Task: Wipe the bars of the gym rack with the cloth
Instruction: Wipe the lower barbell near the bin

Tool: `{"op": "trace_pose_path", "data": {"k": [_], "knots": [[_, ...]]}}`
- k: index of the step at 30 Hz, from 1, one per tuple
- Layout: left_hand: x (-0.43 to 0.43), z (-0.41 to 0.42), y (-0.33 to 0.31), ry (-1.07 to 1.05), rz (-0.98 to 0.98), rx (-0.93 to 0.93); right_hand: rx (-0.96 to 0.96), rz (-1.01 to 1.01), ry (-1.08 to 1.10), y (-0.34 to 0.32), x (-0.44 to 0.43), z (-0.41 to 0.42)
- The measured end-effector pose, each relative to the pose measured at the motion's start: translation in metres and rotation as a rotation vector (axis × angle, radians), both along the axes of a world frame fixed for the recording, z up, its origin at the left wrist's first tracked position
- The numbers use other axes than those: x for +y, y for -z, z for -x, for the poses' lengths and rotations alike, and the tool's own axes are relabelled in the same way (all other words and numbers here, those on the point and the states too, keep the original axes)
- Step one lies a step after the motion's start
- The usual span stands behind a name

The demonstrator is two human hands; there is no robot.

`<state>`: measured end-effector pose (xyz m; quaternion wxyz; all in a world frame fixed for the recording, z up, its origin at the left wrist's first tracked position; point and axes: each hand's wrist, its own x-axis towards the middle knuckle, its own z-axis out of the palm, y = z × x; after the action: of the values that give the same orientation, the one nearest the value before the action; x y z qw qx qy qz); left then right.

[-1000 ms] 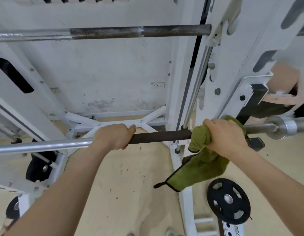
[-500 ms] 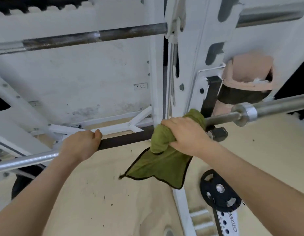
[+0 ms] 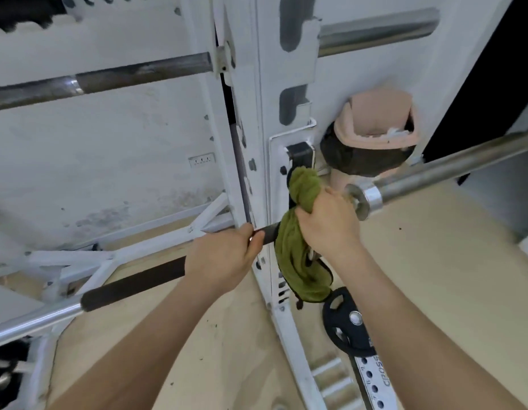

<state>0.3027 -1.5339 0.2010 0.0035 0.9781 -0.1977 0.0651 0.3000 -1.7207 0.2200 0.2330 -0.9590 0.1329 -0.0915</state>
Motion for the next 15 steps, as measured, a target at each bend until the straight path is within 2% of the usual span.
{"op": "trace_pose_path", "data": {"k": [4, 6, 8, 9, 10, 12, 13, 15], "knots": [[0.0, 0.0, 0.004, -0.004, 0.011, -0.006, 0.015, -0.084, -0.03, -0.023, 0.01, 0.029], [-0.002, 0.0, 0.004, 0.006, 0.03, 0.017, -0.042, -0.221, -0.144, -0.037, 0.018, 0.049], [-0.002, -0.002, 0.004, 0.029, 0.06, 0.031, -0.159, -0.319, -0.096, -0.04, 0.01, 0.051], [-0.001, -0.002, 0.004, 0.043, 0.077, 0.035, -0.24, -0.25, -0.009, -0.035, 0.0, 0.044], [0.001, -0.002, 0.005, 0.057, 0.096, 0.038, -0.262, -0.092, 0.081, -0.029, -0.011, 0.034], [0.004, -0.001, 0.005, 0.074, 0.149, 0.049, -0.042, 0.194, 0.157, -0.015, -0.019, 0.016], [0.005, -0.001, 0.005, 0.087, 0.159, 0.042, 0.074, 0.239, 0.122, -0.01, -0.014, 0.012], [0.005, -0.003, 0.005, 0.101, 0.155, 0.026, 0.131, 0.282, 0.025, 0.0, 0.01, 0.011]]}}
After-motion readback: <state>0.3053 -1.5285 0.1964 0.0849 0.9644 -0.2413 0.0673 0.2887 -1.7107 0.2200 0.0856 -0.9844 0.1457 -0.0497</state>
